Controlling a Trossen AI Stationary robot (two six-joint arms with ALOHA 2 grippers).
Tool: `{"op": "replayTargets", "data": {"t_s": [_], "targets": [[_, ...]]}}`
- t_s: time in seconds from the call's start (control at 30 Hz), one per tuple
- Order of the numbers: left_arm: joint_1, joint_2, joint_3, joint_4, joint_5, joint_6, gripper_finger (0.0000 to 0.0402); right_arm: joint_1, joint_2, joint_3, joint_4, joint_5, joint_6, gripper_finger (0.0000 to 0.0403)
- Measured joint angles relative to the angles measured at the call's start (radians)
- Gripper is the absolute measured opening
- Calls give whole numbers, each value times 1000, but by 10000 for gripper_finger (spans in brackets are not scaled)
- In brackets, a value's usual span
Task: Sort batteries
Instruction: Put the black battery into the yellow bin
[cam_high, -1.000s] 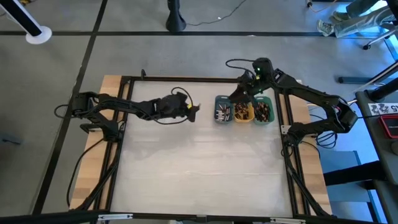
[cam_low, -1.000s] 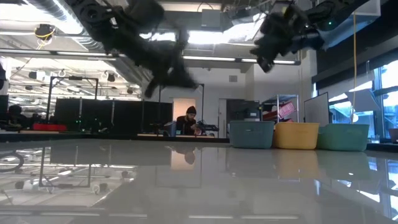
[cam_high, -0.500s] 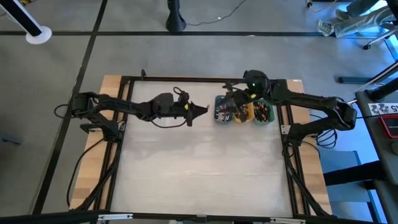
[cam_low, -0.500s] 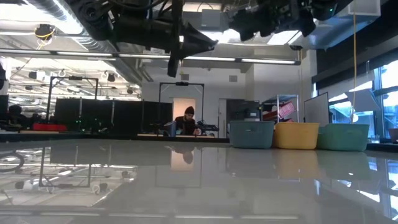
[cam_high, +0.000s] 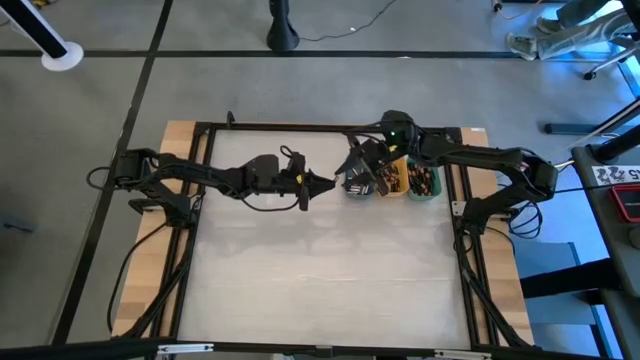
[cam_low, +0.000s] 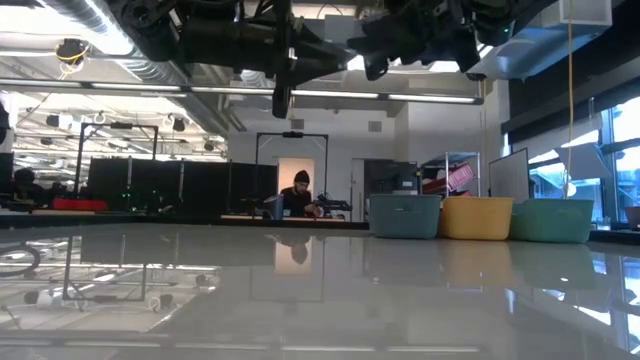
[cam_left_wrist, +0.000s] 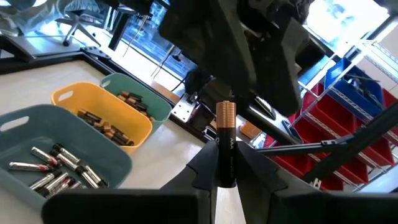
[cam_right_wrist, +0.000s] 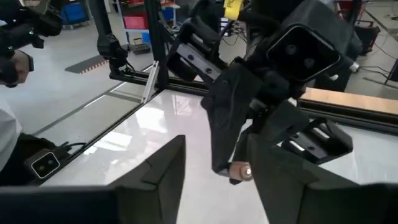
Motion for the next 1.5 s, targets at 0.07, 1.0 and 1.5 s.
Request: {"op": "replayTargets", "data": {"t_s": [0.07, 1.0, 1.5], "targets": [[-6, 0, 0, -2, 0, 0, 38, 0, 3, 3, 8, 2, 0, 192], [-20, 0, 0, 6, 0, 56, 38, 0, 85, 1, 90, -68, 77, 203], [-20, 0, 0, 49, 0, 81, 38, 0, 85, 1, 90, -76, 78, 147]]}}
